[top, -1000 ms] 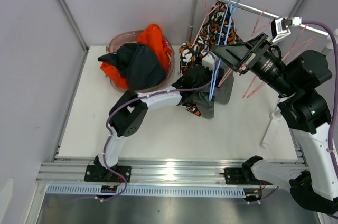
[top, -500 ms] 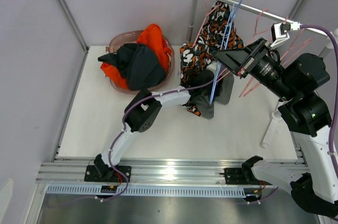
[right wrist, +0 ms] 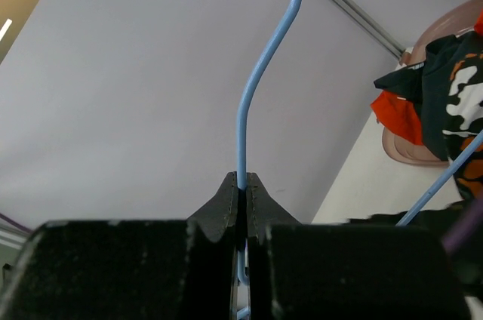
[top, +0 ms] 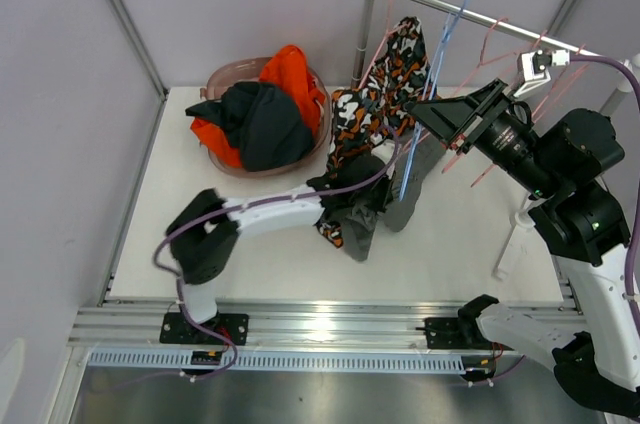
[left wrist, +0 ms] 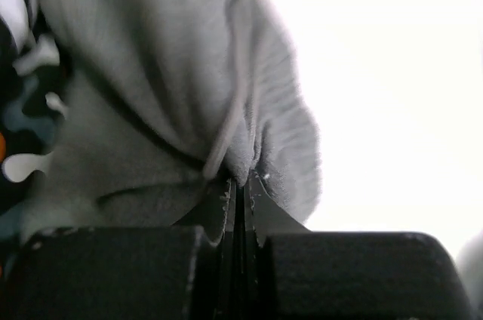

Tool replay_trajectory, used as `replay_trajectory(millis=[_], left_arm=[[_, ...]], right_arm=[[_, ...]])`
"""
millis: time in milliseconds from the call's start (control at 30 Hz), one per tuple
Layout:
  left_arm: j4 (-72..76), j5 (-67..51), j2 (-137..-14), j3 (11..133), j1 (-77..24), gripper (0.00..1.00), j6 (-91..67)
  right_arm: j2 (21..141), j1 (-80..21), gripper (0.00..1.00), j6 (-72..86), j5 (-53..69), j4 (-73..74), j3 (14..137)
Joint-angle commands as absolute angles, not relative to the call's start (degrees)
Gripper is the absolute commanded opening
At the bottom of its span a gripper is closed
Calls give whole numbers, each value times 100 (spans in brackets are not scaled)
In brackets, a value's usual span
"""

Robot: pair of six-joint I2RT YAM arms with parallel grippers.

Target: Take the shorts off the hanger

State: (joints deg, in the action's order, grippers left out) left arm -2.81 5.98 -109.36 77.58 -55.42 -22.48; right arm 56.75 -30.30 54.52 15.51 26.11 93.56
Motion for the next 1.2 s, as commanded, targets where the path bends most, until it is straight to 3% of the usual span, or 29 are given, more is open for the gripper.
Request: replay_trajectory(millis=[0, 233, 433, 633, 933, 1167], left_arm=[[-823, 1036, -9146, 7367, -5897, 0, -2372], [-1460, 564, -7666, 7383, -5968, 0, -1987], [-1327, -554, -7217, 7856, -5968, 0, -1828], [-1704, 832, -6574, 8884, -5889, 3, -1064], [-2689, 817, -6864, 11263, -4738, 0, -845], [-2629, 2538, -7163, 12506, -4395, 0, 383]], right_arm=[[5616, -3041, 0, 5195, 1345, 2496, 9413], [5608, -2988, 0, 5212, 1213, 2347, 9001], [5608, -2892, 0, 5344, 1283, 2180, 8596], [5607, -2734, 0, 5317, 1336, 2276, 8464], [5537, -2365, 0, 5422, 1607, 2127, 7999], [5642, -1724, 0, 5634, 2127, 1600, 7489]])
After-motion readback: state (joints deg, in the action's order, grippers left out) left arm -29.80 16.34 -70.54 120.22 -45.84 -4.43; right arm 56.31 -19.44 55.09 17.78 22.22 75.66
